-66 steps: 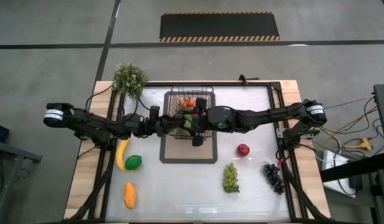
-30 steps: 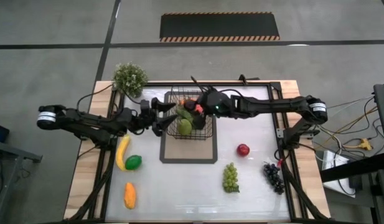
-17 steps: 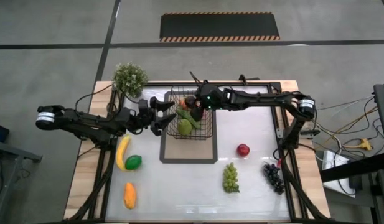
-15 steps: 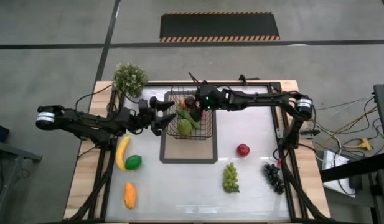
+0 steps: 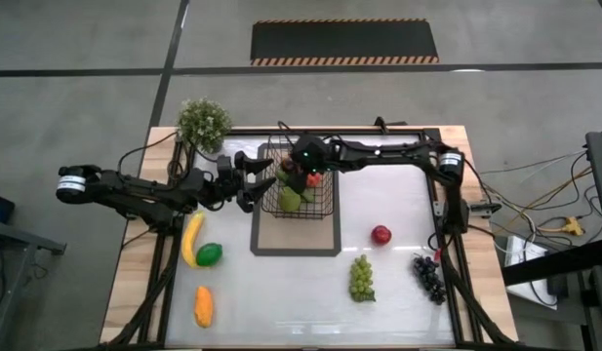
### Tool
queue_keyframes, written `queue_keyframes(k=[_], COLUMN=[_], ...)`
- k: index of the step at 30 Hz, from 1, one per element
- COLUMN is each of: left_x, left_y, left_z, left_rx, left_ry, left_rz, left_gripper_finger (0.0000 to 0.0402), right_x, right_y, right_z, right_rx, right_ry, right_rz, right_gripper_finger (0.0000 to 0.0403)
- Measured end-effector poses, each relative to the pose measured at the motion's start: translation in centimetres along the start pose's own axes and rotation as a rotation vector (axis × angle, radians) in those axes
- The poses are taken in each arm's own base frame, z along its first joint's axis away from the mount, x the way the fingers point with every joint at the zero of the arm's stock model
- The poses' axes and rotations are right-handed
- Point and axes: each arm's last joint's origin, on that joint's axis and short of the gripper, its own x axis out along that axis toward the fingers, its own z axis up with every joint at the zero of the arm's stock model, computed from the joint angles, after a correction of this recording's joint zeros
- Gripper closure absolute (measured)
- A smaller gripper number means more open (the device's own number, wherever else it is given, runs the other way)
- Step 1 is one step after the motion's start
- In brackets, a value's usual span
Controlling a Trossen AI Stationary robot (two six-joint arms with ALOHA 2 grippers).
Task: Build produce basket
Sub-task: Put the plum into the black wire basket, then put the green grapes into the black wire basket
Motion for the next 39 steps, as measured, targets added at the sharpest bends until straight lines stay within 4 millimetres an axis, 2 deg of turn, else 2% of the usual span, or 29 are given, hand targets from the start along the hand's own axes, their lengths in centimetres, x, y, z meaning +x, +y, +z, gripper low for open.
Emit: queue_keyframes(k=[11, 15, 23, 28, 33, 39], left_x=[0.0, 0.0, -0.1, -0.1, -0.1, -0.1], left_y=[0.0, 0.0, 0.0, 0.1, 0.1, 0.1], left_z=[0.0, 0.0, -0.1, -0.1, -0.1, -0.2], left_rx=[0.000, 0.000, 0.000, 0.000, 0.000, 0.001], left_ry=[0.001, 0.001, 0.002, 0.004, 0.004, 0.006], left_rz=[0.000, 0.001, 0.002, 0.002, 0.002, 0.003], left_gripper_finger=[0.0077, 0.0077, 0.0077, 0.0077, 0.0077, 0.0077], right_x=[2.6, 3.5, 3.2, 2.8, 2.5, 2.3], right_y=[-1.6, -1.7, -1.6, -1.6, -1.6, -1.7], right_z=[-1.2, -1.6, -1.4, -1.1, -0.5, 0.0], right_rx=[0.067, 0.072, 0.072, 0.066, 0.048, 0.011], right_ry=[0.054, 0.053, 0.053, 0.068, 0.068, 0.049], right_rz=[-0.036, -0.039, -0.039, -0.041, -0.052, -0.104], right_gripper_finger=[0.0175, 0.0159, 0.0108, 0.0096, 0.0111, 0.0162])
